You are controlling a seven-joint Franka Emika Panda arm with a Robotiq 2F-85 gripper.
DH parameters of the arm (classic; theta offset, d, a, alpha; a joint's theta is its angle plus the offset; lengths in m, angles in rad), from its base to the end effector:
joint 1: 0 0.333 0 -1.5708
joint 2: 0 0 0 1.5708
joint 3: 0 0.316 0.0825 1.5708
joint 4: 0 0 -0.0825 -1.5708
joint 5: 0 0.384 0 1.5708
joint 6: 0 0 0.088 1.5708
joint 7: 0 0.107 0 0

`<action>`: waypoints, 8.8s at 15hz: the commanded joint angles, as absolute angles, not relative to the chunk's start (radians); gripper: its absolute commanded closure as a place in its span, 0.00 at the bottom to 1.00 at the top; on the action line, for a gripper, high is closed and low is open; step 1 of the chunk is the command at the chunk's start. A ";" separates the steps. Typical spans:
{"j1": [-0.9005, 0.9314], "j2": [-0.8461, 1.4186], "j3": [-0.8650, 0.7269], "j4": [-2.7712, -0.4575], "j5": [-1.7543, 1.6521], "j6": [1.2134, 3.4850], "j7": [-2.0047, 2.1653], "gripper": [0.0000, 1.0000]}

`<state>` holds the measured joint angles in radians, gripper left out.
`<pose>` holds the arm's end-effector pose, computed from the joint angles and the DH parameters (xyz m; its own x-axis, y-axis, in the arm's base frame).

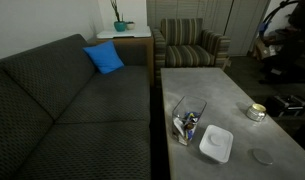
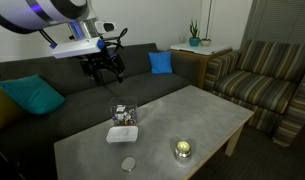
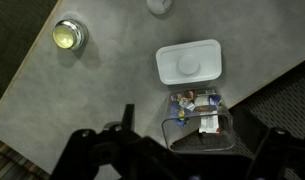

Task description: Place the lid on the container then push the button

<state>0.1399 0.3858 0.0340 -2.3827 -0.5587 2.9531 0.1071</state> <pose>0.4951 0.1235 0.1751 0.8062 0.5710 0.1547 0.5483 -0.8194 0.1669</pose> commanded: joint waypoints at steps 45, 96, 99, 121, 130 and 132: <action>0.062 1.372 0.167 -1.489 -0.341 2.844 -0.390 0.00; 0.238 0.959 -0.063 -1.936 -0.416 2.803 -0.193 0.72; 0.256 0.931 -0.080 -1.935 -0.504 2.784 -0.265 0.72; 0.195 1.004 -0.084 -1.693 -0.898 2.886 -0.527 0.72; 0.071 1.125 0.123 -1.458 -0.973 3.005 -0.877 0.72; 0.026 1.169 0.223 -1.422 -0.956 2.985 -1.023 0.72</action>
